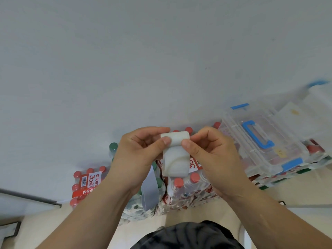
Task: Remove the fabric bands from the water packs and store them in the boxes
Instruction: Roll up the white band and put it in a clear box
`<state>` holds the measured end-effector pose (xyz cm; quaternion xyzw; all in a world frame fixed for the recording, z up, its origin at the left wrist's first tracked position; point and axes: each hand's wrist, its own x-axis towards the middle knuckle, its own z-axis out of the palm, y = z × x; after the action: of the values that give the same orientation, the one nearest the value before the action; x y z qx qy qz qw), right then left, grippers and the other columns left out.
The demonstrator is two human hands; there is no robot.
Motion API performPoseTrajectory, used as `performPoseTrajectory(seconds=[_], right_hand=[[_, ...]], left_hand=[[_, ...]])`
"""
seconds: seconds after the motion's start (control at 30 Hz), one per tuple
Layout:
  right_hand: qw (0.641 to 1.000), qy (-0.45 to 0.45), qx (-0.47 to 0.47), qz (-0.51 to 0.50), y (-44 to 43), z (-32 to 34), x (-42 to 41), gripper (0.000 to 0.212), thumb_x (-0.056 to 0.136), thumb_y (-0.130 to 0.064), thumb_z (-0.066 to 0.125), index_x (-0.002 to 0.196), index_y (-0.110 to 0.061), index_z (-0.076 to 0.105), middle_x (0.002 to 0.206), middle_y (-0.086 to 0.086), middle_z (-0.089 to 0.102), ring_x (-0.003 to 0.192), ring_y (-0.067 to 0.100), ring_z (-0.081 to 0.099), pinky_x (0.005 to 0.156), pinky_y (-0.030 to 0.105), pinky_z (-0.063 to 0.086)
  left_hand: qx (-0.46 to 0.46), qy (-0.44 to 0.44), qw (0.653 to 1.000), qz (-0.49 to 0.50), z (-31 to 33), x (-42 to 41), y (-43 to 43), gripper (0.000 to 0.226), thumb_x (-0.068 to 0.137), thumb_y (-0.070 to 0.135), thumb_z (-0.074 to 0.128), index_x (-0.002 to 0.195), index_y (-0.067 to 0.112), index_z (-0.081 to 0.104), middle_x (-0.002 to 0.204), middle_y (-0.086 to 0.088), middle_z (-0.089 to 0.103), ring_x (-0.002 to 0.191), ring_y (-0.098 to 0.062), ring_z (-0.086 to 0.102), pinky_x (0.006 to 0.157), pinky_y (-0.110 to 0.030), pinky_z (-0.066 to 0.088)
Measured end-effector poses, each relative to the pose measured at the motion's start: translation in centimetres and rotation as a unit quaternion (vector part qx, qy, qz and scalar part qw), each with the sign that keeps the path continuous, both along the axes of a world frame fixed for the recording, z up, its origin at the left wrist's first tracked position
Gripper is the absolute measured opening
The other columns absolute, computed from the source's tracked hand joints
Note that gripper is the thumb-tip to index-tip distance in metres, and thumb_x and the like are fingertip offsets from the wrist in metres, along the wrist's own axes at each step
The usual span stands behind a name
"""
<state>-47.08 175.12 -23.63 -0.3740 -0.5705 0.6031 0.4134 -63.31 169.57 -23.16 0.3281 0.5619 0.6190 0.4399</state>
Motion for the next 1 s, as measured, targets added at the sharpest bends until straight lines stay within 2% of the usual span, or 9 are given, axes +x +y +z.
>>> performPoseTrajectory(seconds=[0.07,0.13,0.27,0.4,0.57,0.63,0.73,0.83,1.0], right_hand=[[1.000,0.003,-0.008,0.004,-0.1,-0.1,0.0,0.033,0.074,-0.026,0.074,0.084,0.002,0.060,0.063,-0.007,0.066,0.062,0.006,0.063,0.059,0.023,0.056],[1.000,-0.013,0.001,-0.007,-0.1,-0.3,0.0,0.030,0.076,-0.030,0.074,0.078,-0.003,0.060,0.063,-0.004,0.064,0.063,0.011,0.061,0.060,0.030,0.056],[1.000,-0.012,0.001,-0.016,0.0,-0.9,-0.1,0.033,0.075,-0.028,0.075,0.073,0.000,0.058,0.063,-0.005,0.064,0.062,0.010,0.060,0.059,0.027,0.056],[1.000,-0.008,0.007,-0.017,0.0,-1.2,-0.1,0.030,0.075,-0.026,0.075,0.074,-0.001,0.059,0.066,-0.003,0.065,0.065,0.010,0.061,0.061,0.027,0.056],[0.999,-0.033,0.030,-0.021,0.1,-1.5,0.0,0.020,0.076,-0.020,0.078,0.077,-0.004,0.065,0.076,0.009,0.069,0.072,0.017,0.067,0.067,0.028,0.060],[0.998,-0.048,0.034,-0.016,0.2,-1.4,0.1,0.018,0.074,-0.024,0.079,0.078,-0.009,0.069,0.082,0.012,0.071,0.076,0.024,0.071,0.071,0.033,0.063],[0.998,-0.056,0.002,-0.025,0.4,-0.9,0.2,0.021,0.069,-0.034,0.079,0.075,-0.014,0.074,0.077,0.006,0.075,0.073,0.019,0.073,0.068,0.032,0.062],[0.998,-0.059,-0.022,-0.028,0.7,-0.5,0.1,0.026,0.070,-0.036,0.079,0.077,-0.012,0.074,0.076,0.004,0.077,0.075,0.021,0.075,0.067,0.034,0.063],[0.996,-0.078,-0.030,-0.036,1.1,-0.7,-0.2,0.011,0.081,-0.016,0.080,0.079,-0.008,0.073,0.078,0.006,0.077,0.073,0.017,0.073,0.069,0.036,0.063]], left_hand=[[0.009,0.001,1.000,-0.004,-0.1,0.3,-0.2,0.020,0.084,-0.004,0.069,0.098,0.009,0.075,0.067,0.007,0.071,0.065,-0.009,0.068,0.063,-0.025,0.056],[0.012,-0.003,1.000,-0.007,-0.2,0.6,-0.4,0.021,0.083,-0.008,0.068,0.096,0.008,0.075,0.063,0.010,0.069,0.061,-0.004,0.065,0.060,-0.017,0.053],[0.010,-0.022,1.000,0.002,-1.0,0.7,-0.6,0.020,0.074,0.004,0.076,0.087,0.018,0.079,0.071,0.000,0.068,0.071,-0.017,0.065,0.070,-0.029,0.059],[0.006,-0.058,0.998,0.000,-1.0,0.8,-0.7,0.027,0.069,0.012,0.074,0.095,0.011,0.074,0.071,0.000,0.070,0.066,-0.013,0.067,0.062,-0.024,0.056],[-0.030,-0.063,0.998,0.011,-1.1,1.0,-0.7,0.028,0.071,0.025,0.074,0.097,0.017,0.077,0.094,-0.037,0.062,0.078,-0.034,0.067,0.076,-0.054,0.057],[-0.033,-0.070,0.997,0.009,-1.2,0.9,-0.6,0.024,0.071,0.022,0.075,0.094,0.016,0.077,0.080,-0.024,0.068,0.073,-0.027,0.067,0.068,-0.045,0.058],[-0.023,-0.064,0.998,0.004,-1.3,0.7,-0.5,0.019,0.076,0.011,0.074,0.095,0.012,0.075,0.064,-0.001,0.067,0.057,-0.012,0.061,0.052,-0.025,0.049],[-0.013,-0.056,0.998,0.001,-1.5,0.7,-0.5,0.024,0.068,0.013,0.077,0.093,0.014,0.077,0.068,-0.002,0.067,0.062,-0.014,0.061,0.056,-0.026,0.052],[-0.014,-0.068,0.998,-0.005,-1.5,0.6,-0.5,0.029,0.065,0.010,0.077,0.095,0.010,0.075,0.076,-0.003,0.074,0.074,-0.019,0.071,0.066,-0.032,0.060]])
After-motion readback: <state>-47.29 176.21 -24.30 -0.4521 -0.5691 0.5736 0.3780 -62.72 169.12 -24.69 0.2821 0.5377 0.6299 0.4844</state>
